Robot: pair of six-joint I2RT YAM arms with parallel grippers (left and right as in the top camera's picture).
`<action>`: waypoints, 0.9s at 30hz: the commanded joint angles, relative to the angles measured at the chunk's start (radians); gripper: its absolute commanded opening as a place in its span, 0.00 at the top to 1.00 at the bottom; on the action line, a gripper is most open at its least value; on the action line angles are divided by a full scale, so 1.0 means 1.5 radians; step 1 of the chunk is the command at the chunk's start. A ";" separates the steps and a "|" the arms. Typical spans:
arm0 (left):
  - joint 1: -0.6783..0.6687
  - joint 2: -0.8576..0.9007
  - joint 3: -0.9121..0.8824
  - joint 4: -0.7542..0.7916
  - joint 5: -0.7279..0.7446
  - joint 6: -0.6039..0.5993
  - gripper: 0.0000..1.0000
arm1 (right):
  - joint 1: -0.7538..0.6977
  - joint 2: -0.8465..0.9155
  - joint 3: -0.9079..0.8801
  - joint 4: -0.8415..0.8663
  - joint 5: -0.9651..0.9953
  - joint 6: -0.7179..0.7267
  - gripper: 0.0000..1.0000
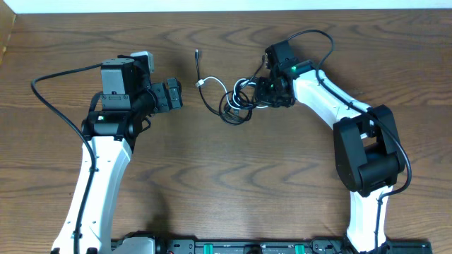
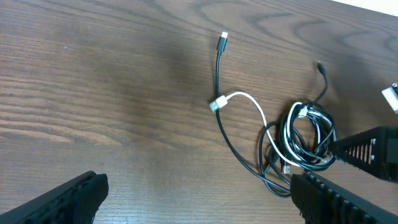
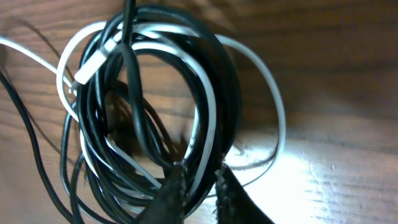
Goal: Untangle cables
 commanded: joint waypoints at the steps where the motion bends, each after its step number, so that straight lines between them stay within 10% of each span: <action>1: 0.001 0.007 0.009 -0.002 -0.006 -0.004 0.01 | 0.005 0.003 -0.006 0.011 0.007 0.003 0.99; 27: -0.043 0.040 0.009 0.126 0.279 -0.050 0.02 | -0.113 -0.169 0.003 0.092 -0.490 -0.246 0.99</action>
